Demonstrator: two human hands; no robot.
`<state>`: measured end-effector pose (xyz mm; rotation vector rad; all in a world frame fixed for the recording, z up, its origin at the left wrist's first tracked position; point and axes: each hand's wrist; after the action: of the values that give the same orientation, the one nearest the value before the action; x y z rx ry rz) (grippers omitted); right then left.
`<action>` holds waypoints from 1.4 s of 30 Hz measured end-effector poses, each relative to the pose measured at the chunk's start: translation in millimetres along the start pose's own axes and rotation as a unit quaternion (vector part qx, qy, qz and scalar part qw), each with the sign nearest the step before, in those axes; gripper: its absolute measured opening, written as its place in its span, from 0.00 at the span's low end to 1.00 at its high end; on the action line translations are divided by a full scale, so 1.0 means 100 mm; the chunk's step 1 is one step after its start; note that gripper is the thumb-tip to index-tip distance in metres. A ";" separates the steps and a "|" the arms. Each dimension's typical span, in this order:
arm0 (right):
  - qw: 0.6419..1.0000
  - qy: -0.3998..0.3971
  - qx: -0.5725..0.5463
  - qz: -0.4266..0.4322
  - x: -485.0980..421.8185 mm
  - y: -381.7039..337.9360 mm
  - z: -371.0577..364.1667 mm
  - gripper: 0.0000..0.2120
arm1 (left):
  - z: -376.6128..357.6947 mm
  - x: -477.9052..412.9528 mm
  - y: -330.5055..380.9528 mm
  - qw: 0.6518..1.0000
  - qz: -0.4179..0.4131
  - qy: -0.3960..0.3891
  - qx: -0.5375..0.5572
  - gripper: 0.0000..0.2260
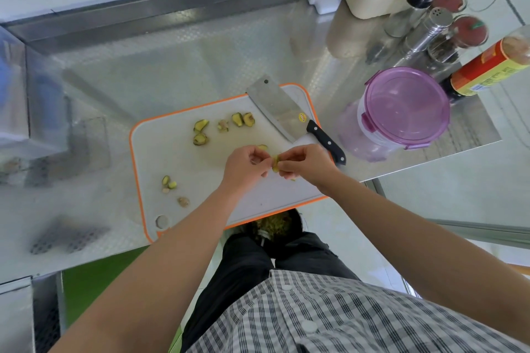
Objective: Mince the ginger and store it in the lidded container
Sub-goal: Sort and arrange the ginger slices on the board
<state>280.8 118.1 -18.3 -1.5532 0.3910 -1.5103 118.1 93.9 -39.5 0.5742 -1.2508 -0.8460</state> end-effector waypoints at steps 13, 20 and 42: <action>0.897 0.041 0.422 0.127 0.01 0.27 -0.04 0.06 | -0.03 0.05 -0.10 1.000 0.017 0.012 0.007 0.04; 0.919 0.040 0.368 0.132 -0.01 0.23 -0.05 0.06 | -0.03 0.04 -0.17 0.995 0.050 0.008 0.090 0.04; 0.988 0.044 0.124 0.081 0.00 0.09 -0.09 0.13 | -0.07 0.16 0.02 0.967 0.088 -0.024 0.238 0.06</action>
<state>275.4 109.8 -26.9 -1.2338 0.3563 -1.4440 126.6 81.8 -30.1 0.8121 -1.5371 -0.4078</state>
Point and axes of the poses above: each hand's wrist, its own x-axis away from the middle knuckle, its own z-axis out of the back of the hand, y = z × x, and after that the axes turned 4 degrees about z, right-handed
